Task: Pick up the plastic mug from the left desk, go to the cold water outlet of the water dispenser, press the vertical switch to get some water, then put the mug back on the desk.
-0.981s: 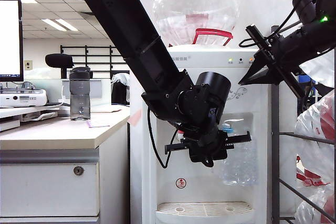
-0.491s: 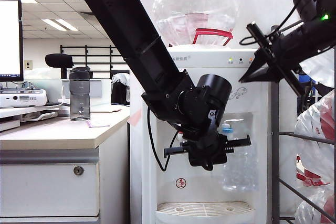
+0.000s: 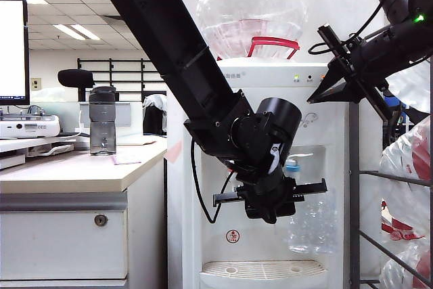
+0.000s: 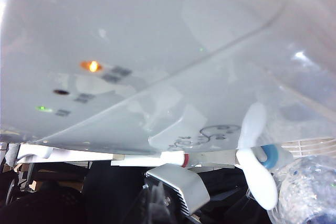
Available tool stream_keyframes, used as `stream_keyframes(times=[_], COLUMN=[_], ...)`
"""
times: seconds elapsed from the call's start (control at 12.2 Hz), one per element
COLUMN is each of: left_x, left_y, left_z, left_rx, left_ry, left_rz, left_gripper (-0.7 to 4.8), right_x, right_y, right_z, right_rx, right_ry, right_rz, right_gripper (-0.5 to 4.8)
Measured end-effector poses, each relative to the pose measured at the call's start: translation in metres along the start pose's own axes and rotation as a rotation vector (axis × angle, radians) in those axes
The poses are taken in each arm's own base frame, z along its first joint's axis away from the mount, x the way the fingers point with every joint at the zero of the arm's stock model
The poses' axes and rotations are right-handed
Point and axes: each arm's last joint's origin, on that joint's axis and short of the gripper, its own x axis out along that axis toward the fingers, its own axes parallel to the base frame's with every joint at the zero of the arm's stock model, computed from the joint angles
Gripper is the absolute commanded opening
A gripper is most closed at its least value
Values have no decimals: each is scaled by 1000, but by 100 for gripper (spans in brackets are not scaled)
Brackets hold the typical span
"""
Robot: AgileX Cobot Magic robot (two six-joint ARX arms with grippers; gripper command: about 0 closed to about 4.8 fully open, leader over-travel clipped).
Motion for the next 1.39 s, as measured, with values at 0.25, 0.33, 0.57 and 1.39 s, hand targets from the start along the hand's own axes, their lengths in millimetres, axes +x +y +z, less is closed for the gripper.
stream_keyframes(times=[0.25, 0.33, 0.57, 1.39], left_x=[-2, -2, -3, -18], left_y=[-3, -4, -6, -24], left_z=[-2, -3, -4, 18], left_rx=[5, 6, 9, -19], left_ry=[7, 12, 11, -96], left_rz=[-15, -24, -27, -104], left_gripper=[-7, -7, -7, -7], right_x=[-3, -6, -12, -22], right_y=[0, 3, 3, -4], right_z=[5, 13, 25, 36], right_rx=[0, -9, -15, -13], right_ry=[-14, -38, -68, -110], right_rz=[0, 9, 19, 16], right_gripper=[-5, -5, -5, -5])
